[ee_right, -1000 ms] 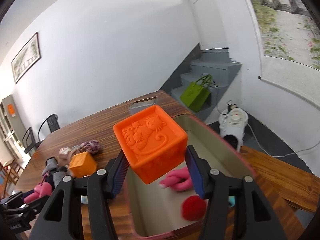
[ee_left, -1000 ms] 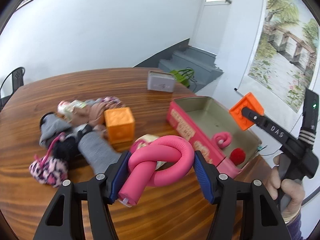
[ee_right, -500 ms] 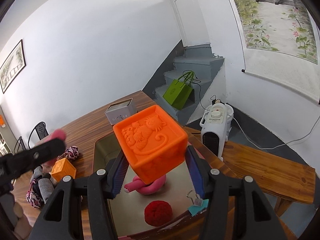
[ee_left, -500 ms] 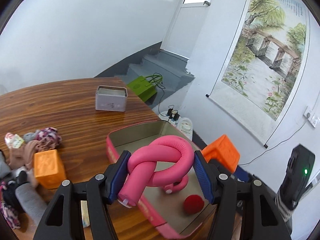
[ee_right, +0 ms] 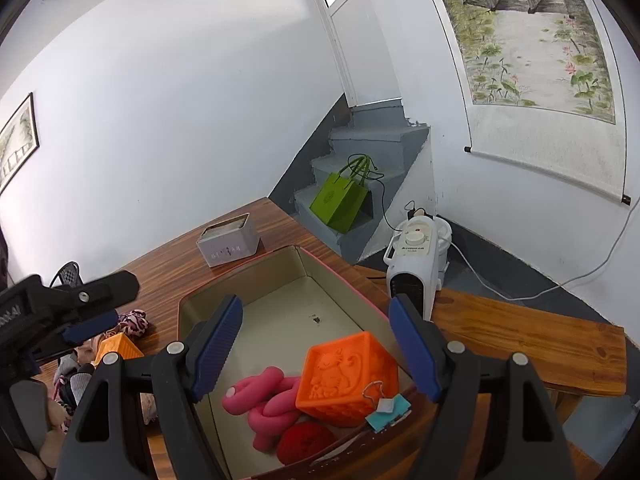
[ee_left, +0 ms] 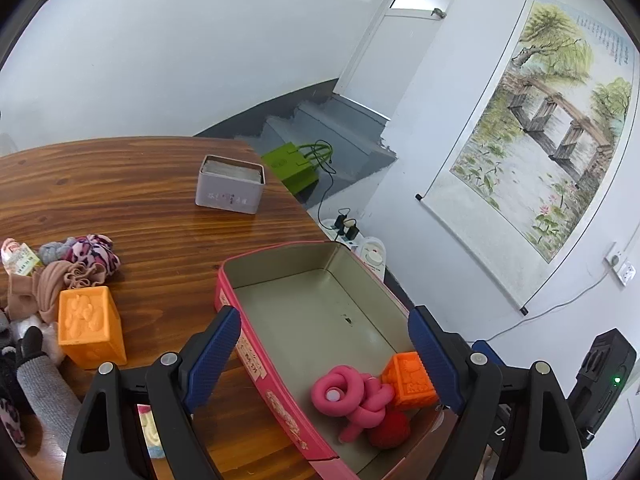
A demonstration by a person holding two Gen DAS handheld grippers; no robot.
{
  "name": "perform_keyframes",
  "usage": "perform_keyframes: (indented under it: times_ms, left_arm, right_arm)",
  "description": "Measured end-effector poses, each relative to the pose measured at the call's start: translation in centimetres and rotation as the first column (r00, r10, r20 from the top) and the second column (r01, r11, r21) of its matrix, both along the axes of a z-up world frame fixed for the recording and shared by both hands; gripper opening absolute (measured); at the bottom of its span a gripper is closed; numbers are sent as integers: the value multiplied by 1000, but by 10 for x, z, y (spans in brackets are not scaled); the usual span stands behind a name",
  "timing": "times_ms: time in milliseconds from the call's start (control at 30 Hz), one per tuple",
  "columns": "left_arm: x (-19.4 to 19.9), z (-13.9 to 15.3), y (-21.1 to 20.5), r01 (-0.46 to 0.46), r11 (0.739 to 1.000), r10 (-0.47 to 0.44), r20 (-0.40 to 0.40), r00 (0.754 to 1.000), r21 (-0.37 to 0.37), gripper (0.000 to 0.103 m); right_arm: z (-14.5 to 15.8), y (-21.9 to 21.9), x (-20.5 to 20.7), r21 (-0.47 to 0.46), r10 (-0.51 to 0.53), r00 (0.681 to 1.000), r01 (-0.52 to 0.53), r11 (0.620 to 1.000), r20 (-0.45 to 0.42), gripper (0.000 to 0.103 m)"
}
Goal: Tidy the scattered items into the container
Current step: 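Carry both items to the pink tin and open both grippers inside, then grasp the leopard-print fluffy balls with the left gripper while the right approaches the grey sock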
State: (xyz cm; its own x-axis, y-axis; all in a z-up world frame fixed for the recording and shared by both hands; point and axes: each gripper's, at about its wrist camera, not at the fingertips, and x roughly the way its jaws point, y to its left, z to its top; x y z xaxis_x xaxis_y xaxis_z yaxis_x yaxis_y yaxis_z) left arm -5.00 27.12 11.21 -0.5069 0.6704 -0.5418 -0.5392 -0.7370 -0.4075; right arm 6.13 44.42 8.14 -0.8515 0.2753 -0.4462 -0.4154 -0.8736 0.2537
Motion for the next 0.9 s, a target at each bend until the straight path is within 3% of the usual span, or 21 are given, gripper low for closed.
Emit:
perform_keyframes:
  times_ms: [533,900]
  left_arm:
    - [0,6,-16,-73,997,72,-13,997,-25,87]
    - [-14,3,-45,-165,986,165,-8,986,-38,88]
  right_arm:
    - [-12,-10,-5,-9,1,1000,-1,1000,25,79]
    - [-9,-56,-3,172,41,999,-39,984,-8,79]
